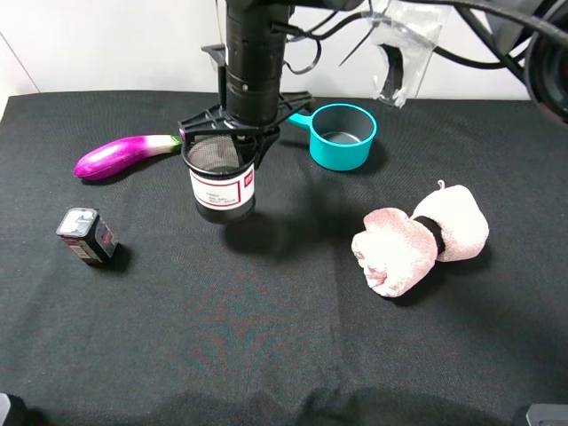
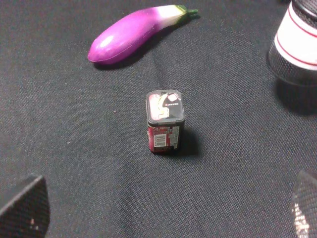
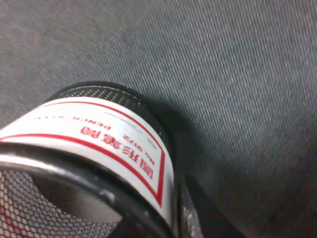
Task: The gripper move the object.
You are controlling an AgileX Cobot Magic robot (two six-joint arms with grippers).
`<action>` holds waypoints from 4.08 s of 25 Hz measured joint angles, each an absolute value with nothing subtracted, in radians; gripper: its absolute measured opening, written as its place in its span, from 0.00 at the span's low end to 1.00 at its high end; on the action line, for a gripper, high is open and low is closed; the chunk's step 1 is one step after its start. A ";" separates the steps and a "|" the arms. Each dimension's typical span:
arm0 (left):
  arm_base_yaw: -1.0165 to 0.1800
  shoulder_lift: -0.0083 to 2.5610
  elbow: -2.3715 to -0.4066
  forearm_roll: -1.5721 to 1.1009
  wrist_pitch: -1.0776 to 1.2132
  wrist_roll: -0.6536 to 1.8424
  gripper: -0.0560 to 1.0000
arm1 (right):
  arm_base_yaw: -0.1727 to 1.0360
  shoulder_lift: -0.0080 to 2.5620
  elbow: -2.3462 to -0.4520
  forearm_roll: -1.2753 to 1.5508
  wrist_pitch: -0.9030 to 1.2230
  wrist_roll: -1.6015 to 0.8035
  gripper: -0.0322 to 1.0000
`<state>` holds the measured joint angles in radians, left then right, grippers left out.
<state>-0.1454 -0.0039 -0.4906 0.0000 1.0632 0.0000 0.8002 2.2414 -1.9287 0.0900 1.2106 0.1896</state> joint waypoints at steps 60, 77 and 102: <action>-0.145 -0.004 -0.491 0.000 1.063 0.000 0.96 | 0.164 2.044 -1.929 -0.049 1.217 0.021 0.06; -0.145 -0.004 -0.491 0.000 1.063 0.000 0.96 | 0.076 2.154 -1.929 -0.050 1.217 -0.012 0.06; -0.145 -0.004 -0.491 0.000 1.063 0.000 0.96 | 0.065 2.341 -1.929 0.018 1.108 -0.043 0.06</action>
